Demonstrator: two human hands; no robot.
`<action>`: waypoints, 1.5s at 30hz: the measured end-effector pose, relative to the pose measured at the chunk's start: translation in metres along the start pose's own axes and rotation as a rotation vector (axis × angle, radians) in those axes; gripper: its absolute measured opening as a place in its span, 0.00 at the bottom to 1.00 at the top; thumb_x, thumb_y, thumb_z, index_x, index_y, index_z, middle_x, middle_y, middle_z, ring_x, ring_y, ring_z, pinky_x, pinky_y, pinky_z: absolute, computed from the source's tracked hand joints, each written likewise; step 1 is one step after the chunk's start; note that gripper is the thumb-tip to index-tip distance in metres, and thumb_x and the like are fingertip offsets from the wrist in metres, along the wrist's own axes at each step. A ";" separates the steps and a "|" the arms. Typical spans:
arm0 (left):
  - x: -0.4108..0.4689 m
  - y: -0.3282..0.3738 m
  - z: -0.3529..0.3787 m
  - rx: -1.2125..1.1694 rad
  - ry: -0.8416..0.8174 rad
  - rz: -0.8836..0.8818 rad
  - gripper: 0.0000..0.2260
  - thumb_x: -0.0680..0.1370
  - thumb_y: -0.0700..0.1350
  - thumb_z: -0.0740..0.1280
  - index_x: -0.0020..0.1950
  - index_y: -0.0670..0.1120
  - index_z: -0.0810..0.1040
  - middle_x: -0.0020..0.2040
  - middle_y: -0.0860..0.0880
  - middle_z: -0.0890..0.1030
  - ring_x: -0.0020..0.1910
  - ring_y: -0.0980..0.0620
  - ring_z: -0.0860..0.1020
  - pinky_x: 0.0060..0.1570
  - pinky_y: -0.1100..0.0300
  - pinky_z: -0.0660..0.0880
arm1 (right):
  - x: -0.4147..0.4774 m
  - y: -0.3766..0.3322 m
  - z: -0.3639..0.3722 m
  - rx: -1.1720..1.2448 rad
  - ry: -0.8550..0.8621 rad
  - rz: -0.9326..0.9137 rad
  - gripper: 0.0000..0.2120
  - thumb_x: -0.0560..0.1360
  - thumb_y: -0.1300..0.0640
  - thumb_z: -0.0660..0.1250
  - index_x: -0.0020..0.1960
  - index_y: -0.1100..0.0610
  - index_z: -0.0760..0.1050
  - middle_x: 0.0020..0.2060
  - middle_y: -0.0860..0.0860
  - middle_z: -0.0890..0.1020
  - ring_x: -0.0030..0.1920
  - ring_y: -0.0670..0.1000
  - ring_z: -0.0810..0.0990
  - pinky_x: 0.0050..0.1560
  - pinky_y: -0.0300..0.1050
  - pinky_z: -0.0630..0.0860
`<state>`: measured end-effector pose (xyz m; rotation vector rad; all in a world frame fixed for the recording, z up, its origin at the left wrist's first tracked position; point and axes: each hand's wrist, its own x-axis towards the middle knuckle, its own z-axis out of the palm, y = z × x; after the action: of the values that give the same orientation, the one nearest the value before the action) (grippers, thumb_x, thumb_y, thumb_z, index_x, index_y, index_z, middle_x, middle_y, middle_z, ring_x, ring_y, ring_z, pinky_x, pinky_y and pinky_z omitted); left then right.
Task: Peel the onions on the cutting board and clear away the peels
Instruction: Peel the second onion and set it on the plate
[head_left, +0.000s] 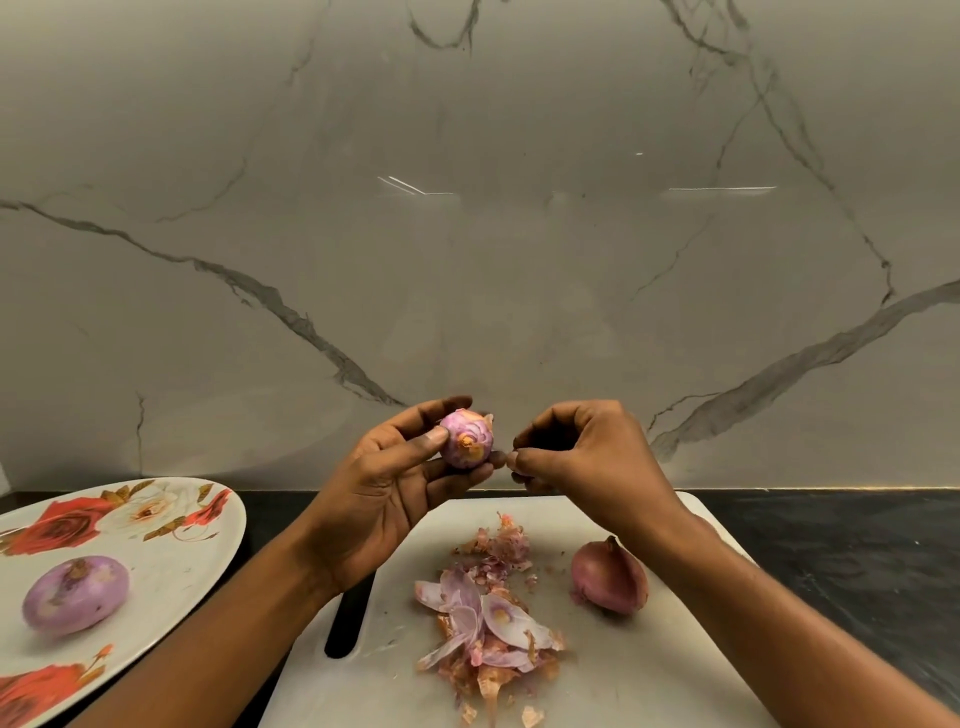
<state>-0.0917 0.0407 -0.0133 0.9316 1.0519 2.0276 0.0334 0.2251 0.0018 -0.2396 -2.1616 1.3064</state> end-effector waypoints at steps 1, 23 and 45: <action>0.001 -0.001 0.000 0.010 0.019 0.003 0.20 0.82 0.36 0.63 0.74 0.39 0.74 0.70 0.35 0.79 0.65 0.31 0.81 0.62 0.46 0.81 | 0.000 0.000 0.000 0.030 -0.008 0.008 0.03 0.75 0.67 0.78 0.47 0.62 0.86 0.38 0.56 0.88 0.39 0.52 0.89 0.43 0.47 0.87; -0.002 -0.004 0.001 0.206 -0.033 0.091 0.23 0.78 0.36 0.67 0.75 0.41 0.75 0.71 0.41 0.79 0.69 0.39 0.80 0.64 0.51 0.80 | -0.006 -0.013 0.002 0.425 -0.251 0.311 0.08 0.79 0.61 0.74 0.53 0.67 0.85 0.44 0.63 0.88 0.47 0.60 0.90 0.49 0.47 0.88; -0.004 -0.001 0.001 0.171 -0.097 0.085 0.24 0.78 0.37 0.69 0.75 0.42 0.76 0.72 0.38 0.78 0.69 0.37 0.79 0.65 0.50 0.80 | -0.007 -0.022 -0.002 0.432 -0.284 0.321 0.07 0.79 0.61 0.73 0.52 0.66 0.85 0.45 0.65 0.88 0.47 0.61 0.90 0.46 0.45 0.87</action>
<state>-0.0892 0.0382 -0.0146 1.1689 1.1630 1.9621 0.0434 0.2131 0.0183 -0.2427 -2.0521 2.0599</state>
